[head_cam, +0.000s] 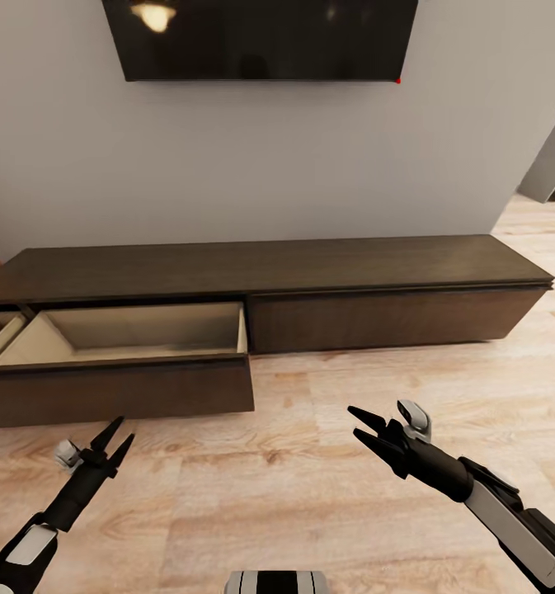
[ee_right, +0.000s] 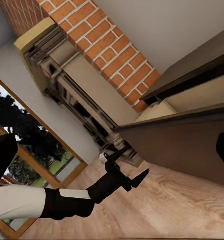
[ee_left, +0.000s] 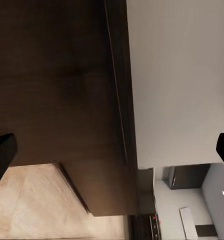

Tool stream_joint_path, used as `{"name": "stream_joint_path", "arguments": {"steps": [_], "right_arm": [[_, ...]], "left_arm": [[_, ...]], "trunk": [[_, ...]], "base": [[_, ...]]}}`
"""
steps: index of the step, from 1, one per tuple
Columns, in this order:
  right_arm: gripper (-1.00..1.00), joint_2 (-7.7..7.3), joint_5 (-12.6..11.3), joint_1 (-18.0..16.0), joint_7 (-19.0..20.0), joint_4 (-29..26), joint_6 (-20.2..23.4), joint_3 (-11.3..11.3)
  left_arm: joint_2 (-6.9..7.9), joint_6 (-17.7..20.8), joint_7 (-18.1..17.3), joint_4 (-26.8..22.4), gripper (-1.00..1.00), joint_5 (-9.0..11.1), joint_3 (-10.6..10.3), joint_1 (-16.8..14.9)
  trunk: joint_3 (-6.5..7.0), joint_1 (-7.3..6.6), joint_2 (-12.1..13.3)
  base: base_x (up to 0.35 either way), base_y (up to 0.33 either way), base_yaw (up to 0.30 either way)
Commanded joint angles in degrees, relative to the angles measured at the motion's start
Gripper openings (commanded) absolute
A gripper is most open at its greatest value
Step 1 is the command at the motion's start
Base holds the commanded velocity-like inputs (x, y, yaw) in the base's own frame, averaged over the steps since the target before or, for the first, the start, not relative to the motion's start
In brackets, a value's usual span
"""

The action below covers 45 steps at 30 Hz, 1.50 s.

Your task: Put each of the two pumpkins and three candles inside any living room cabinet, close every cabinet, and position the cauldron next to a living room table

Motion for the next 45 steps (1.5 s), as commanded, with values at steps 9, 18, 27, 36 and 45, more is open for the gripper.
{"name": "stream_joint_path", "arguments": {"steps": [9, 18, 27, 36, 45], "right_arm": [[1.0, -0.01, -0.58, -0.05, -0.04, 0.05, 0.67, 0.04], [1.0, 0.03, -0.58, -0.05, -0.49, 0.05, 0.69, 0.04], [1.0, 0.03, -0.41, -0.05, -1.51, 4.61, 0.69, 0.12], [1.0, 0.03, -0.4, -0.05, -2.11, 6.12, 0.69, 0.13], [1.0, 0.03, -0.4, -0.05, -2.15, 6.2, 0.69, 0.21]], "left_arm": [[0.05, 0.95, 0.59, -0.09, 1.0, -0.24, -0.06, -0.03], [0.69, 1.19, 0.35, -0.2, 1.0, -0.73, -0.22, 0.0], [6.51, 3.3, 4.76, -0.56, 1.0, -4.95, -0.5, 2.57], [14.83, 13.45, 6.79, -0.68, 1.0, -9.17, -0.26, 6.2], [26.42, 13.96, 11.34, 0.18, 1.0, -9.43, -0.25, 7.63]], "trunk": [[-0.04, -0.04, -0.02], [-0.04, -0.04, -0.02], [-0.04, -0.04, -0.02], [-0.04, -0.04, -0.02], [-0.04, -0.04, -0.02]], "base": [[-0.134, -0.054, 0.0], [-0.004, -0.002, 0.0], [0.0, 0.0, 0.0], [0.0, 0.0, 0.0], [0.0, 0.0, 0.0]]}}
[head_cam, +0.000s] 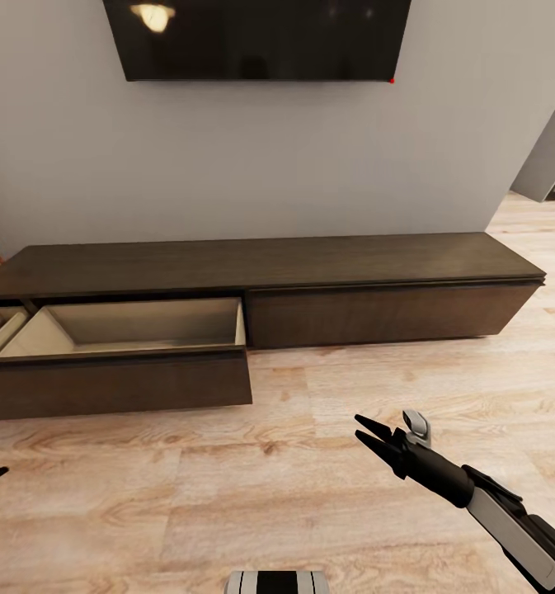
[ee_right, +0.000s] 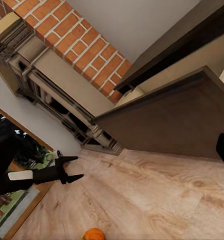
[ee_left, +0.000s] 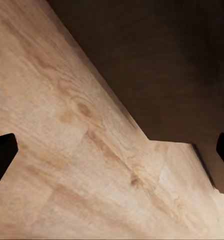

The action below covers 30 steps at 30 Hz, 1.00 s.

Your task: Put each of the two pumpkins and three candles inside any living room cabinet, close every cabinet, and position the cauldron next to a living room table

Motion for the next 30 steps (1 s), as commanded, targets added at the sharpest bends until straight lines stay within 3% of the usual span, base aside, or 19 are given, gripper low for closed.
{"name": "stream_joint_path", "arguments": {"steps": [1, 2, 4, 7, 8, 9, 13, 15, 17, 20, 25, 30], "right_arm": [[1.0, -0.05, -0.61, -0.05, 0.13, 0.0, 0.59, 0.13], [1.0, -0.05, -0.61, -0.05, 0.13, 0.0, 0.59, 0.13], [1.0, -0.05, -0.61, -0.05, 0.13, 0.13, 0.59, 0.13], [1.0, -0.05, -0.61, -0.05, 0.19, 1.52, 0.59, 0.2], [1.0, -0.05, -0.61, -0.05, 0.21, 2.06, 0.59, 0.28], [1.0, -0.05, -0.61, -0.05, 0.21, 2.17, 0.59, 0.31], [1.0, -0.05, -0.53, -0.05, 0.22, 2.63, 0.59, 0.4], [1.0, -0.05, 0.21, -0.05, 0.13, 2.64, 0.59, 0.38], [1.0, -0.05, 1.25, -0.05, 0.07, 2.66, 0.61, 0.31], [1.0, -0.05, 2.88, -0.05, -0.01, 2.75, 0.66, 0.18], [1.0, -0.05, 3.44, -0.05, -0.04, 2.81, 0.68, 0.14], [1.0, -0.03, 3.6, -0.05, -0.17, 2.82, 0.68, 0.13]], "left_arm": [[1.43, 0.4, 0.65, 0.51, 1.0, 0.12, 0.06, 0.35], [2.06, 0.39, 1.02, 0.72, 1.0, 0.11, 0.08, 0.57], [4.74, 0.35, 3.29, 1.28, 1.0, 0.07, 0.1, 1.47], [9.91, 0.39, 9.67, 2.08, 1.0, 0.13, 0.04, 2.06], [12.85, 0.4, 11.6, 3.22, 1.0, 0.17, 0.03, 2.17], [13.94, 0.4, 12.08, 3.94, 1.0, 0.18, 0.03, 2.19], [22.45, 0.75, 13.99, 11.06, 1.0, 0.66, 0.24, 2.26], [26.23, 3.33, 14.05, 13.47, 1.0, 0.96, 0.34, 2.27], [28.42, 6.66, 13.89, 15.27, 1.0, 1.3, 0.37, 2.27], [30.41, 11.37, 12.8, 17.95, 1.0, 3.37, 0.42, 2.27], [30.94, 15.98, 11.95, 18.91, 1.0, 6.04, 0.42, 2.27], [30.57, 18.77, 11.7, 18.89, 1.0, 6.63, 0.41, 2.27]], "trunk": [[-0.04, -0.01, -0.02], [-0.04, -0.01, -0.02], [-0.04, -0.01, -0.02], [-0.04, -0.01, -0.02], [-0.04, -0.01, -0.02], [-0.04, -0.01, -0.02], [-0.04, -0.01, -0.02], [-0.04, -0.01, -0.02], [-0.04, -0.01, -0.02], [-0.04, -0.01, -0.02], [-0.04, -0.01, -0.02], [0.18, -0.03, 0.0]], "base": [[0.0, 0.0, 0.0], [0.0, 0.0, 0.0], [0.0, 0.0, 0.0], [0.0, 0.0, 0.0], [0.0, 0.0, 0.0], [0.0, 0.0, 0.0], [0.0, 0.0, 0.0], [0.0, 0.0, 0.0], [0.0, 0.0, 0.0], [0.0, 0.0, 0.0], [-0.005, 0.0, 0.0], [-0.004, 0.0, 0.0]]}}
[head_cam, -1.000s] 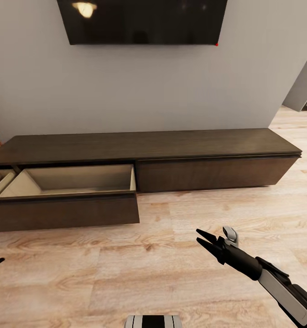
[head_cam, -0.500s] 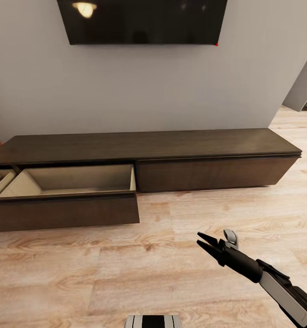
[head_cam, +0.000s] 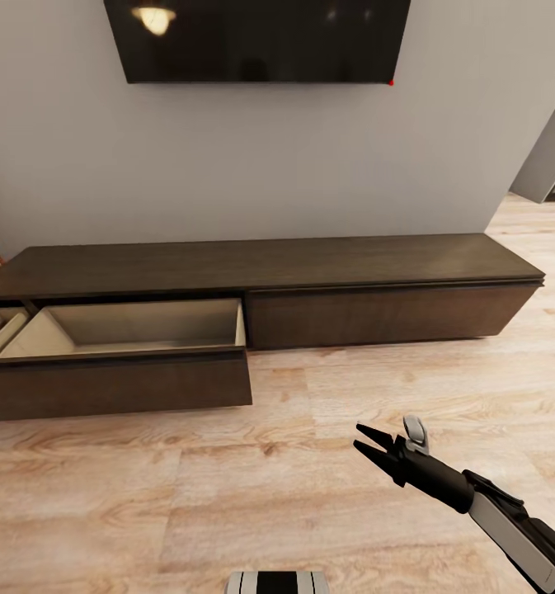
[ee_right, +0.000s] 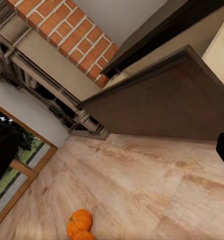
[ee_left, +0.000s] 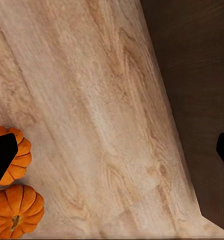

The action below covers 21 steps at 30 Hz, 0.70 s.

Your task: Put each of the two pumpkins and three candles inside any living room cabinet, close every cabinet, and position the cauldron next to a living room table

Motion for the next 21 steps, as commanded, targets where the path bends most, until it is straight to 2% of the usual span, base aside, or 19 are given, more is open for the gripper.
{"name": "stream_joint_path", "arguments": {"steps": [1, 7, 10, 12, 15, 18, 19, 21], "right_arm": [[1.0, -0.04, -0.57, -0.05, -0.28, -0.03, 0.59, 0.13], [1.0, 0.15, -0.15, -0.05, -4.84, -0.19, 0.51, 0.32], [1.0, 0.97, 0.88, -0.05, -5.67, -0.24, 0.51, 0.37], [1.0, 1.82, 1.88, -0.05, -5.92, -0.21, 0.55, 0.38], [1.0, 3.03, 2.77, -0.05, -6.05, -0.18, 0.58, 0.36], [1.0, 3.47, 2.97, -0.05, -6.02, -0.11, 0.59, 0.22], [1.0, 3.52, 2.98, -0.05, -6.01, -0.1, 0.59, 0.19], [1.0, 3.61, 3.0, -0.05, -6.0, -0.06, 0.59, 0.2]], "left_arm": [[-0.05, 0.2, -0.18, -0.04, 1.0, -0.41, 0.24, -0.12], [0.18, 0.13, 0.14, -0.48, 1.0, -0.67, -0.2, -0.12], [0.31, -0.83, 0.78, -0.53, 1.0, -1.02, -0.38, -0.12], [0.16, -2.77, 2.5, -0.56, 1.0, -1.15, -0.56, -0.12], [0.09, -6.08, 9.36, -1.04, 1.0, -1.24, -1.31, -0.12], [-0.25, -9.54, 18.5, -7.36, 1.0, -1.31, -2.17, -0.12], [-0.83, -10.64, 21.52, -10.28, 1.0, -1.35, -2.54, -0.12], [-3.08, -12.19, 25.65, -14.96, 1.0, -1.67, -3.11, -0.12]], "trunk": [[0.19, -0.03, 0.0], [1.52, -0.19, 0.08], [2.18, -0.27, 0.12], [2.62, -0.32, 0.14], [3.29, -0.39, 0.18], [3.87, -0.86, 1.0], [4.05, -1.08, 1.4], [4.41, -1.52, 2.21]], "base": [[0.0, 0.0, 0.0], [0.0, 0.0, 0.0], [0.0, 0.0, 0.0], [0.0, 0.0, 0.0], [0.0, 0.0, 0.0], [0.0, 0.0, 0.0], [0.0, 0.0, 0.0], [0.0, 0.0, 0.0]]}}
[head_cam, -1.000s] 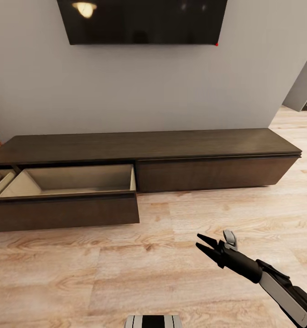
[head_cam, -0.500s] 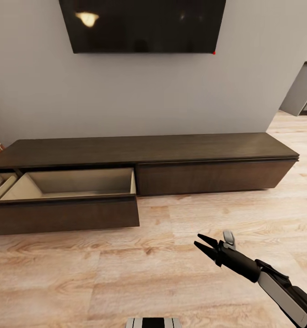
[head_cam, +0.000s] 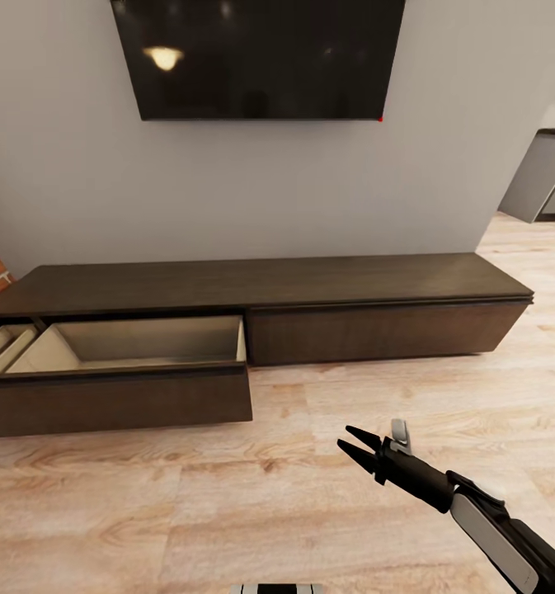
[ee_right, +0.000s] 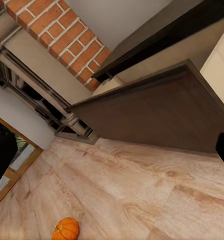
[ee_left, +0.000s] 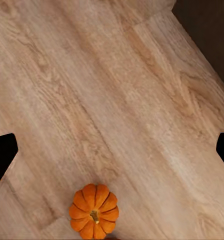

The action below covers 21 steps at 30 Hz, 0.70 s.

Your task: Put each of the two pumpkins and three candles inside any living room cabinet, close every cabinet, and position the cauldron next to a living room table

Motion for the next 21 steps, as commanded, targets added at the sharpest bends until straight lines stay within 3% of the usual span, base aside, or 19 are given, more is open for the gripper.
{"name": "stream_joint_path", "arguments": {"steps": [1, 5, 7, 11, 17, 21], "right_arm": [[1.0, -0.03, -0.6, -0.04, 0.11, 0.01, 0.57, 0.11], [1.0, 0.02, -0.59, -0.04, 0.17, -0.02, 0.57, 0.12], [1.0, 0.03, -0.59, -0.04, 0.19, -0.02, 0.57, 0.12], [1.0, -0.02, -0.59, -0.04, 0.2, -0.02, 0.56, 0.12], [1.0, -0.04, -0.59, -0.04, 0.22, -0.03, 0.51, 0.12], [1.0, -0.01, -0.57, -0.04, 0.21, -0.03, 0.52, 0.12]], "left_arm": [[-0.64, 0.15, 0.59, -0.95, 1.0, -0.61, 0.33, -0.09], [-3.9, -0.57, 1.54, -7.23, 1.0, -6.28, -0.02, -0.09], [-4.59, -0.56, 0.25, -9.35, 1.0, -7.67, -0.05, -0.09], [-5.76, -0.17, -4.75, -12.79, 1.0, -9.04, -0.17, -0.09], [-7.15, 0.02, -9.01, -16.17, 1.0, -9.94, -0.38, -0.09], [-7.42, 0.25, -18.05, -17.29, 1.0, -12.56, -0.45, -0.09]], "trunk": [[0.14, -0.24, 0.39], [0.86, -1.12, 2.0], [1.22, -1.56, 2.8], [1.94, -2.44, 4.4], [3.01, -3.75, 6.81], [3.73, -4.63, 8.41]], "base": [[0.0, 0.0, 0.0], [0.0, 0.0, 0.0], [0.0, 0.0, 0.0], [0.0, 0.0, 0.0], [0.0, 0.0, 0.0], [0.0, 0.0, 0.0]]}}
